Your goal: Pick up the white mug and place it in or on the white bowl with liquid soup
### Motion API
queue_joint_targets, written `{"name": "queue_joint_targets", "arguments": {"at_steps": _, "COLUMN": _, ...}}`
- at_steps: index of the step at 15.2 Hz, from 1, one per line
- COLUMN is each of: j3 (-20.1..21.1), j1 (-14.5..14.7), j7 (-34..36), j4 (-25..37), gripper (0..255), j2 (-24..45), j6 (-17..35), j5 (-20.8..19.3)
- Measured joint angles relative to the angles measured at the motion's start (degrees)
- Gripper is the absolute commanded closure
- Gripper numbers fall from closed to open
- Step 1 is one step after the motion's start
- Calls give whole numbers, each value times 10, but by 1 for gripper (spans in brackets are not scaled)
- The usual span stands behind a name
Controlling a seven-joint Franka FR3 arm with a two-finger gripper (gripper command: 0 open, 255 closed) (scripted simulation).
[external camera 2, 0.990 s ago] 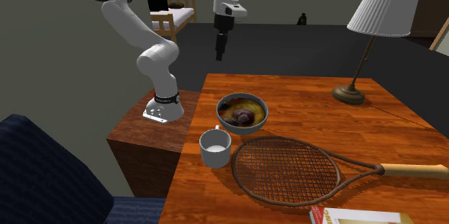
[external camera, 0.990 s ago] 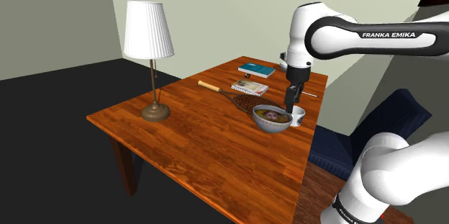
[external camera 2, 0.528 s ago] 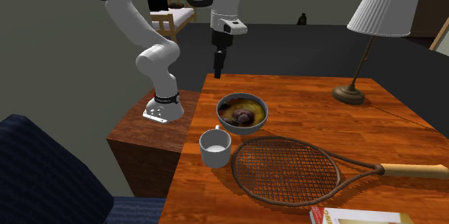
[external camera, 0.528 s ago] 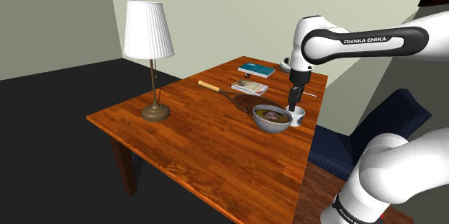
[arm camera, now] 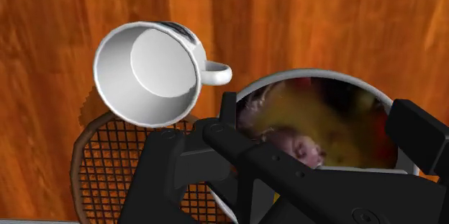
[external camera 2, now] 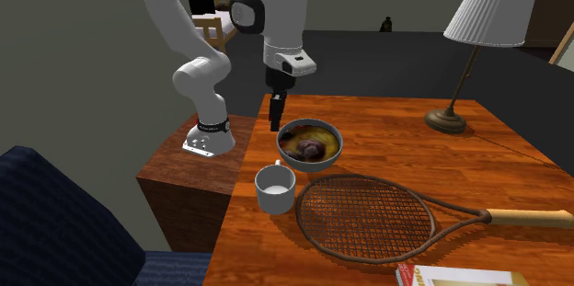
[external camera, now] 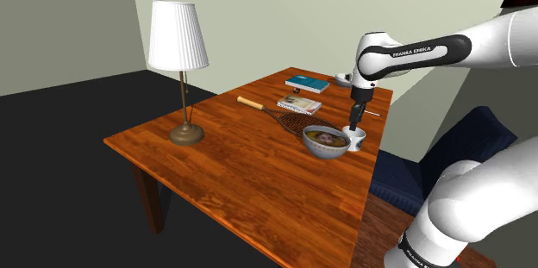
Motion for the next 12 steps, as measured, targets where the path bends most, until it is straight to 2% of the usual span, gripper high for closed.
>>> {"name": "queue_joint_targets", "arguments": {"at_steps": 6, "j3": -75, "j1": -8, "j7": -93, "j4": 55, "gripper": 0, "j2": 107, "j6": 57, "j5": 16}}
{"name": "queue_joint_targets", "arguments": {"at_steps": 12, "j3": -138, "j1": -16, "j7": -209, "j4": 138, "gripper": 0, "j2": 248, "j6": 101, "j5": 87}}
